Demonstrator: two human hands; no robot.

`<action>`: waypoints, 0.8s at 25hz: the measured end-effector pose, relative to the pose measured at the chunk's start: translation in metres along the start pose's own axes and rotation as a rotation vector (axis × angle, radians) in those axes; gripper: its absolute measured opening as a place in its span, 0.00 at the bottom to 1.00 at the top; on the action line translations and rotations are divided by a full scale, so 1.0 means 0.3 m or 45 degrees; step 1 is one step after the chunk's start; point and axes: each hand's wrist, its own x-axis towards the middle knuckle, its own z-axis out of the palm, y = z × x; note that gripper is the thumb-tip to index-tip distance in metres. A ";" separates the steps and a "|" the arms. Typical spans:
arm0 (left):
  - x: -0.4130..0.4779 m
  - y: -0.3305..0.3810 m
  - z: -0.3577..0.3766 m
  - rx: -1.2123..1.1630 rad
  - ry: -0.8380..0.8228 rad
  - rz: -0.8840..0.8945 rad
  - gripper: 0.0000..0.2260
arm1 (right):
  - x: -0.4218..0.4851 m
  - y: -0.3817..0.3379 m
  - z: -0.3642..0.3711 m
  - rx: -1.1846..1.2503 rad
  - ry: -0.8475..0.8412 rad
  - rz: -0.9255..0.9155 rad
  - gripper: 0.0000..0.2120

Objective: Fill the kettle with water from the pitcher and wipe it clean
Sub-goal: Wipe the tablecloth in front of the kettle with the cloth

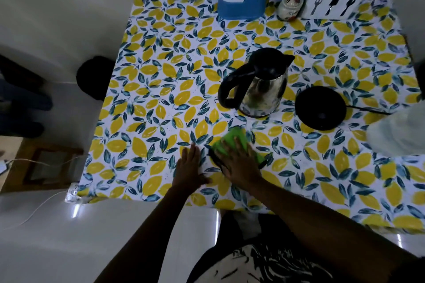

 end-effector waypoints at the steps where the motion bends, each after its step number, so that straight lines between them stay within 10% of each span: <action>1: -0.004 -0.014 0.005 0.032 -0.003 0.018 0.54 | -0.066 0.028 0.012 -0.086 0.002 -0.142 0.29; 4: -0.009 -0.021 0.011 0.030 -0.004 0.030 0.55 | -0.188 0.218 0.003 -0.199 0.066 -0.240 0.31; 10: -0.017 -0.015 0.004 0.036 0.001 0.041 0.55 | 0.036 0.131 -0.050 0.112 0.207 0.673 0.29; 16: -0.014 -0.024 0.007 0.014 0.009 0.050 0.55 | -0.204 0.002 0.042 -0.063 0.094 0.018 0.29; 20: -0.008 -0.016 0.007 0.047 -0.005 0.033 0.56 | -0.254 0.293 -0.021 -0.117 0.099 0.305 0.29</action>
